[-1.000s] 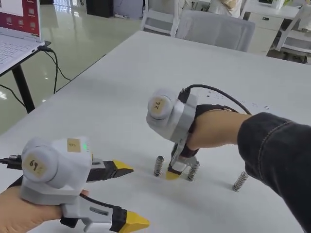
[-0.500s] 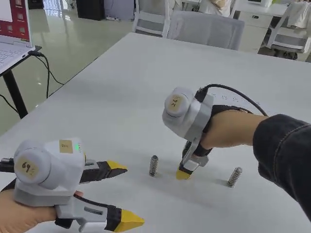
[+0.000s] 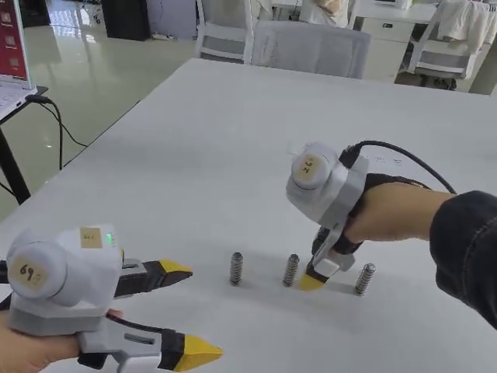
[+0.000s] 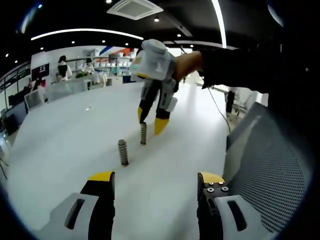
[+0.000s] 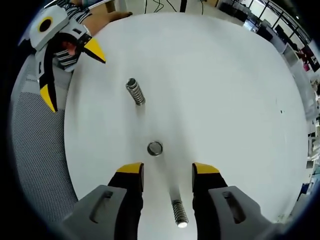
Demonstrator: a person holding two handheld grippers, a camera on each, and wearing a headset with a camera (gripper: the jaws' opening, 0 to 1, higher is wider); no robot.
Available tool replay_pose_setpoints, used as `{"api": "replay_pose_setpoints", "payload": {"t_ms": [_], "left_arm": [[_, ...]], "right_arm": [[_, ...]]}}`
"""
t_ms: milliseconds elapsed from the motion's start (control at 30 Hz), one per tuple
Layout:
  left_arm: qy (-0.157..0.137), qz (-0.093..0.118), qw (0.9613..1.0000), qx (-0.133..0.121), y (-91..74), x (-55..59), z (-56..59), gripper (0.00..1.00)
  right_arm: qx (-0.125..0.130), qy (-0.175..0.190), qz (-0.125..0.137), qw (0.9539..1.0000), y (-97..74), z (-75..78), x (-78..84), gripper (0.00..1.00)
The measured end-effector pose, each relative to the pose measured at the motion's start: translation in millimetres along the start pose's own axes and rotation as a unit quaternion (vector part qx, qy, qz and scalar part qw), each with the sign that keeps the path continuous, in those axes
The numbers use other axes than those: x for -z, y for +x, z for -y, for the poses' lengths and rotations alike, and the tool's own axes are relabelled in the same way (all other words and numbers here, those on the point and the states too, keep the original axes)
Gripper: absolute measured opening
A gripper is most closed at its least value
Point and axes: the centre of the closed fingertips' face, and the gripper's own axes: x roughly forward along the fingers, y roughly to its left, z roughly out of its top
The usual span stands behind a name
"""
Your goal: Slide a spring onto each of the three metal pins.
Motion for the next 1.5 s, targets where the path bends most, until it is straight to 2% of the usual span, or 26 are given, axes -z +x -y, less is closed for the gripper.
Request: {"api": "replay_pose_setpoints", "payload": {"t_ms": [433, 733, 1067, 1233, 1500], "left_arm": [[0.0, -0.006, 1.0, 0.006, 2.5, 1.0, 0.3, 0.62], [-0.003, -0.009, 0.9999, 0.006, 2.8, 3.6, -1.9, 0.62], [-0.006, -0.008, 0.9999, 0.005, 3.3, 4.8, -2.0, 0.62], [-0.006, -0.005, 1.0, 0.004, 4.8, 2.9, -1.6, 0.63], [-0.012, -0.002, 0.9999, -0.002, 3.0, 3.5, -2.4, 0.64]], "right_arm": [[0.017, 0.044, 0.02, 0.9987, -10.2, 7.8, 26.6, 0.42], [0.037, 0.076, 0.051, 0.9952, -16.0, 14.1, 38.6, 0.46], [0.059, 0.119, 0.089, 0.9872, -21.7, 13.5, 57.1, 0.53], [0.072, 0.139, 0.123, 0.98, -29.7, 11.9, 61.4, 0.55], [0.087, 0.155, 0.159, 0.9712, -37.0, 1.5, 72.1, 0.56]]}}
